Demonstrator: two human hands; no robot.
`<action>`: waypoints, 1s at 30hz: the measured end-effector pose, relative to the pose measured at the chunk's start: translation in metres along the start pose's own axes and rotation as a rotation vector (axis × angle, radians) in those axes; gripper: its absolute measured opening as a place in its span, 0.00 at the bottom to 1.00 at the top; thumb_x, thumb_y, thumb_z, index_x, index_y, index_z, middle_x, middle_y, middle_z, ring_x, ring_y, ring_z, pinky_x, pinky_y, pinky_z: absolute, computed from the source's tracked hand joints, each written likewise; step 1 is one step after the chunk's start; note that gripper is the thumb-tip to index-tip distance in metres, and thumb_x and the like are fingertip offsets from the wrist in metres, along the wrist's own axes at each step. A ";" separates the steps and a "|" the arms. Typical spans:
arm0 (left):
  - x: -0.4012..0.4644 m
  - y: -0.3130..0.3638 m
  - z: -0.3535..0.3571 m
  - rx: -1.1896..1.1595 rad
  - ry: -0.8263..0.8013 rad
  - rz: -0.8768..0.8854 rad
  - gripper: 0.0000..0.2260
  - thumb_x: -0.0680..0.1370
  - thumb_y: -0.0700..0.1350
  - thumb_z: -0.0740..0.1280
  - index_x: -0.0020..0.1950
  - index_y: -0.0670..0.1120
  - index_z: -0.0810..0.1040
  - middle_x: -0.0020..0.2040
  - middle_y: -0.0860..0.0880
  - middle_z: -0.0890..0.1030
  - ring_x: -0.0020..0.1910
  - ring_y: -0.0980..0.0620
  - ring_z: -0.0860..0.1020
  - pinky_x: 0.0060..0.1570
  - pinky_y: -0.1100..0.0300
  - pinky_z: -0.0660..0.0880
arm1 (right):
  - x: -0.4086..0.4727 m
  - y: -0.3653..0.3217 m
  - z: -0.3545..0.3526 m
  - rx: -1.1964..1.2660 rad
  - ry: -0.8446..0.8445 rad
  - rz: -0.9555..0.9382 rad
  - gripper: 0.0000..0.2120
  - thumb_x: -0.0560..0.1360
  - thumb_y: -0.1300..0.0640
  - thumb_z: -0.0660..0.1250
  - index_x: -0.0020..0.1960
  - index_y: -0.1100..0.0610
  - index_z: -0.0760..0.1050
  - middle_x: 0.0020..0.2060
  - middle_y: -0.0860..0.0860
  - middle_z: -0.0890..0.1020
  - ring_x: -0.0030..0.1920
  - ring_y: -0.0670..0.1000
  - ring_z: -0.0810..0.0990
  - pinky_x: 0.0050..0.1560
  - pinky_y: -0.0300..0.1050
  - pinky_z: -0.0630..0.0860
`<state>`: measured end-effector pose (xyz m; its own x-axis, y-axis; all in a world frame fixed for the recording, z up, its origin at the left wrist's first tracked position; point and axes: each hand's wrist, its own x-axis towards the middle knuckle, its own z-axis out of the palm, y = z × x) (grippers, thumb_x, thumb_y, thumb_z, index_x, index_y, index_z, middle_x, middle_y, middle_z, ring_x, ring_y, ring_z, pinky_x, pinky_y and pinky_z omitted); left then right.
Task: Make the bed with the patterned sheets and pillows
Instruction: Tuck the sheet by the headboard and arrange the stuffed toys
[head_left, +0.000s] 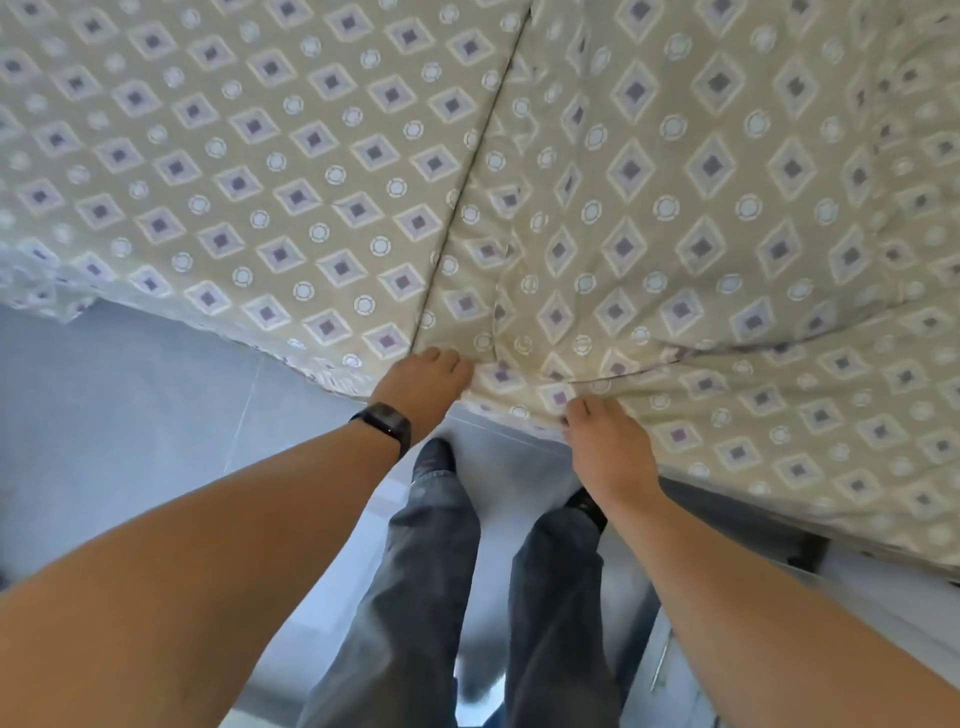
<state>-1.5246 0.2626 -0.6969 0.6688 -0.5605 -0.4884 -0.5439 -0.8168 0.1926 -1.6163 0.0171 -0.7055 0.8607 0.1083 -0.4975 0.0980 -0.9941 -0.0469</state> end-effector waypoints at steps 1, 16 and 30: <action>-0.005 -0.005 0.000 -0.008 0.003 0.037 0.15 0.69 0.31 0.73 0.53 0.42 0.78 0.45 0.43 0.79 0.42 0.40 0.78 0.30 0.51 0.73 | -0.003 0.001 -0.002 0.014 0.002 -0.016 0.12 0.65 0.66 0.78 0.44 0.58 0.77 0.37 0.52 0.77 0.37 0.55 0.77 0.28 0.44 0.63; -0.016 0.004 0.009 -0.130 -0.405 0.142 0.22 0.82 0.44 0.60 0.77 0.50 0.66 0.76 0.50 0.68 0.72 0.46 0.70 0.68 0.50 0.70 | -0.047 0.002 0.007 0.506 -0.186 0.236 0.16 0.82 0.44 0.55 0.54 0.52 0.77 0.49 0.48 0.82 0.51 0.53 0.80 0.49 0.50 0.78; 0.008 0.103 0.018 -0.177 -0.375 -0.020 0.26 0.80 0.41 0.58 0.79 0.53 0.62 0.75 0.49 0.71 0.69 0.43 0.71 0.64 0.51 0.72 | -0.083 0.116 0.055 1.960 0.141 1.608 0.11 0.84 0.60 0.57 0.44 0.57 0.72 0.30 0.50 0.71 0.29 0.48 0.67 0.31 0.40 0.68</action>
<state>-1.5849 0.1767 -0.6963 0.4295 -0.4822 -0.7635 -0.4155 -0.8562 0.3071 -1.7042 -0.1075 -0.7175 -0.1609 -0.4130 -0.8964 -0.5725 0.7789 -0.2561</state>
